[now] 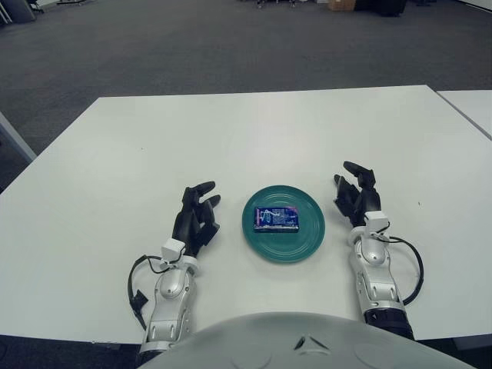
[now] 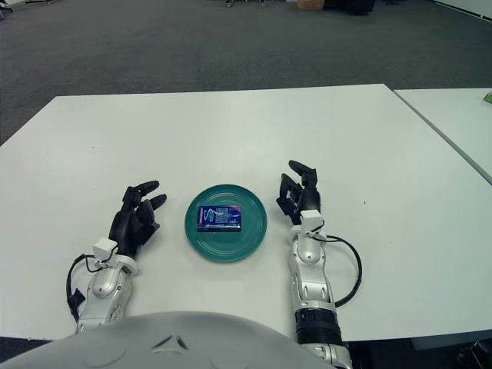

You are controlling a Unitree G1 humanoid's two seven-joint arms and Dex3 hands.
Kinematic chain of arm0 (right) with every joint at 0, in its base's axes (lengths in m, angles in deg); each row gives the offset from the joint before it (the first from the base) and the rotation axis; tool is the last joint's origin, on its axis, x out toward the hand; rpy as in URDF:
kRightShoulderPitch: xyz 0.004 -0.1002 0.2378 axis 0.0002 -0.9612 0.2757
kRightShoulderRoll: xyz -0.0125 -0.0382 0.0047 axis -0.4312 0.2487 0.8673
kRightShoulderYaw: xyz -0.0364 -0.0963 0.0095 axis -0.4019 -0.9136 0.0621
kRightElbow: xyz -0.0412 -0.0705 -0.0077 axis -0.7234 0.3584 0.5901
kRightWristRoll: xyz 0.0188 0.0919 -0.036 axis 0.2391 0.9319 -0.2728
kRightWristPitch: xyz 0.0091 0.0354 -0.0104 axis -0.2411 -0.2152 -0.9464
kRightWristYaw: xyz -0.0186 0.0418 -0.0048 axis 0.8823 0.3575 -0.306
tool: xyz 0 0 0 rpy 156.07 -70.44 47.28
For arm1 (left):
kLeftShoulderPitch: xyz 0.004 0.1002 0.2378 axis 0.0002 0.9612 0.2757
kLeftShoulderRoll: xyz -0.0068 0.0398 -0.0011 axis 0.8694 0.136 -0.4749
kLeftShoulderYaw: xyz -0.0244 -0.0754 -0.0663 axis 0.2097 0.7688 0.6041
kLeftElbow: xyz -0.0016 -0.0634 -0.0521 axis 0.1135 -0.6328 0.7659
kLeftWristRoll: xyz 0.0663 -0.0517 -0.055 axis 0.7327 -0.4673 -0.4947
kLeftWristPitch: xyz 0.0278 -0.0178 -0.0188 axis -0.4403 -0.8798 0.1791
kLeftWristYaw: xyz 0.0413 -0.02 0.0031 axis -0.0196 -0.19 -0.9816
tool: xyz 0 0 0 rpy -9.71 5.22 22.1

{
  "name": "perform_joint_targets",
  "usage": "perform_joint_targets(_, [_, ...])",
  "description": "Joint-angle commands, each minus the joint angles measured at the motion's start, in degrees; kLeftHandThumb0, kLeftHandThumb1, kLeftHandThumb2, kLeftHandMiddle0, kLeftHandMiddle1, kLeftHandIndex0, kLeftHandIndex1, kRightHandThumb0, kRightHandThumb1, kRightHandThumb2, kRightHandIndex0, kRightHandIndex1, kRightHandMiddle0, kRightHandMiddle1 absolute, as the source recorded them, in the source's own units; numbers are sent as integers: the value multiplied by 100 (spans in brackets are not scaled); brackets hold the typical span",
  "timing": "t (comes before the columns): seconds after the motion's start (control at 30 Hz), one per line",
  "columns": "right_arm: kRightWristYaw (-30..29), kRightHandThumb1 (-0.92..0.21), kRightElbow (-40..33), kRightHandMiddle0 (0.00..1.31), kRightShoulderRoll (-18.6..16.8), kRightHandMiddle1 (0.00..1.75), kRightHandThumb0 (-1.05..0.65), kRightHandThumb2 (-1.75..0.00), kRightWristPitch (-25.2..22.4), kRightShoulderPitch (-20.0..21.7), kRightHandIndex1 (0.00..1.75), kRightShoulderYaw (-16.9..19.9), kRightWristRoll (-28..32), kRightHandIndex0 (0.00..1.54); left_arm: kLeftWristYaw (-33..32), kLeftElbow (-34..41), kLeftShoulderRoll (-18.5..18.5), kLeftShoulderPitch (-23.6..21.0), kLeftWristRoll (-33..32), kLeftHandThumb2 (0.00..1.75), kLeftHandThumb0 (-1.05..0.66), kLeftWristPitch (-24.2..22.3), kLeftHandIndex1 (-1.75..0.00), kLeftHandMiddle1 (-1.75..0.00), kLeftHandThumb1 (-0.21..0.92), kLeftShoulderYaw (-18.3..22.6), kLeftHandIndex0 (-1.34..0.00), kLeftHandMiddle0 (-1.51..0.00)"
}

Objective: Put the gum into the plate.

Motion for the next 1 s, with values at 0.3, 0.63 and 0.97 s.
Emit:
perform_joint_targets(0.3, [-151,-92,319,6,-225,102,-60,-65,124,-865,25,-268,-165,59,39,337,19,264,-102,84,-77,-291,-116,-87,92,24,-13,-29])
perform_joint_targets(0.63, [-217,-92,241,6,-227,101,-59,-63,353,-1030,27,-275,-153,59,34,480,33,394,-61,82,-79,-355,-115,-86,92,-21,-13,-30])
perform_joint_targets(0.97, [-210,-92,-22,7,-283,102,-60,-63,201,-1238,27,-259,-95,58,-124,390,12,389,310,82,-79,-76,-117,-90,92,-157,-16,-30])
